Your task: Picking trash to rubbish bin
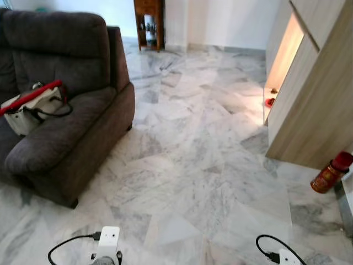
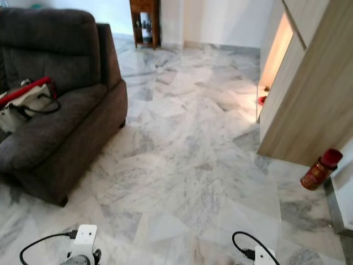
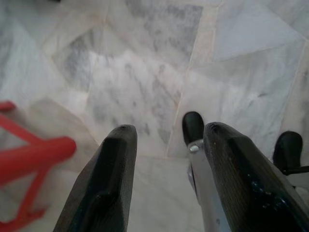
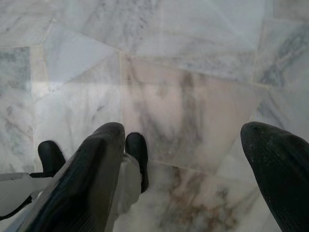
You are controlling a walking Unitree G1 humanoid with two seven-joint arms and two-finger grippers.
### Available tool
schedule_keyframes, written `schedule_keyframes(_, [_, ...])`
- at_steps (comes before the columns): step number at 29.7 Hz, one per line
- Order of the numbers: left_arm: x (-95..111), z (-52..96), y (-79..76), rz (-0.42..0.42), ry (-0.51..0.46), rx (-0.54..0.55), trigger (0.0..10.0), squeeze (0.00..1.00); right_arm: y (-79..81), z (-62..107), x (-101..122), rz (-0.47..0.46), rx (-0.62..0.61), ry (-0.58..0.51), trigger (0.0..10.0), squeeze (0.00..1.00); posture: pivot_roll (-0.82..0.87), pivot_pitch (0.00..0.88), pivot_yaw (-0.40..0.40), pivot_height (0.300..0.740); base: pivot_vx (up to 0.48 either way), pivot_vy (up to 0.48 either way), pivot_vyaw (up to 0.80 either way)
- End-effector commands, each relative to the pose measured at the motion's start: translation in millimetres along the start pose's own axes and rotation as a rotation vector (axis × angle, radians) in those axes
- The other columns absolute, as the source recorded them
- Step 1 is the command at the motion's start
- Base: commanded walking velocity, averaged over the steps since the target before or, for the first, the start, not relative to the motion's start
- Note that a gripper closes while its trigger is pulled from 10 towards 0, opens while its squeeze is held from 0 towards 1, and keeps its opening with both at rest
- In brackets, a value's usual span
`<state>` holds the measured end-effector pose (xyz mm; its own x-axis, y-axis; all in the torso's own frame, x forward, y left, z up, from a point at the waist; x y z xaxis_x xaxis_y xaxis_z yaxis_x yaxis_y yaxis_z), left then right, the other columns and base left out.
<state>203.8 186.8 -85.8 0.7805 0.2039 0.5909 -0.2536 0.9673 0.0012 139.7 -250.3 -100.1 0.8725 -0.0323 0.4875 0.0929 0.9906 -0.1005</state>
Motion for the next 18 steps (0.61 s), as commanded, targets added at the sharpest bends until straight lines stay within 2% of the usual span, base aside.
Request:
schedule_keyframes(1, [-8.4,1.2,4.3,0.016,0.019,0.021,10.0,0.00,-2.8,0.0,3.5,-0.011,-0.009,-0.020,10.0,0.00,-0.05,0.000,-0.025,0.740,0.000,0.000,0.64])
schedule_keyframes(6, [-11.7,1.8,7.3,0.027,0.020,0.026,10.0,0.00,-3.3,0.8,-0.5,0.020,-0.008,-0.009,10.0,0.00,-0.05,0.000,-0.023,0.740,0.000,0.000,0.65])
schedule_keyframes(11, [-12.6,2.1,10.8,0.010,0.019,0.029,10.0,0.00,-0.8,1.3,-5.1,-0.002,-0.010,-0.007,10.0,0.00,-0.06,0.000,0.002,0.740,0.000,0.000,0.69])
schedule_keyframes(12, [-12.3,2.1,12.5,0.002,0.018,0.031,10.0,0.00,10.2,-3.0,11.7,-0.009,0.000,-0.035,10.0,0.00,-0.05,0.000,0.011,0.740,0.000,0.000,0.80])
schedule_keyframes(13, [-12.3,2.1,12.5,0.002,0.018,0.031,10.0,0.00,10.2,-3.0,11.7,-0.009,0.000,-0.035,10.0,0.00,-0.05,0.000,0.011,0.740,0.000,0.000,0.80])
schedule_keyframes(14, [-12.6,2.2,15.6,-0.006,0.017,0.034,10.0,0.00,25.0,-7.1,33.5,-0.015,0.015,-0.072,10.0,0.00,-0.05,0.000,0.019,0.740,0.000,0.000,0.80])
schedule_keyframes(18, [-9.0,2.5,30.4,-0.011,0.000,0.059,10.0,0.00,43.8,-7.6,28.8,-0.024,0.055,-0.067,10.0,0.00,-0.04,0.000,0.036,0.740,0.000,0.000,0.80])
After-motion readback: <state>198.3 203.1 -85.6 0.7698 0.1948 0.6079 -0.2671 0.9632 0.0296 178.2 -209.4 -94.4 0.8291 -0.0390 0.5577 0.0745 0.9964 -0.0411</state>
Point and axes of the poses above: a point about 5 cm out from each wrist's last joint towards the gripper, its own z axis pointing back from the gripper into the wrist, its own x axis along the axis of the wrist's last joint, y = z × x, the point moved 1 cm from there along -z, pointing out of the wrist towards the gripper, and after that the axes turned 15 degrees about z, right-handed, at the moved point
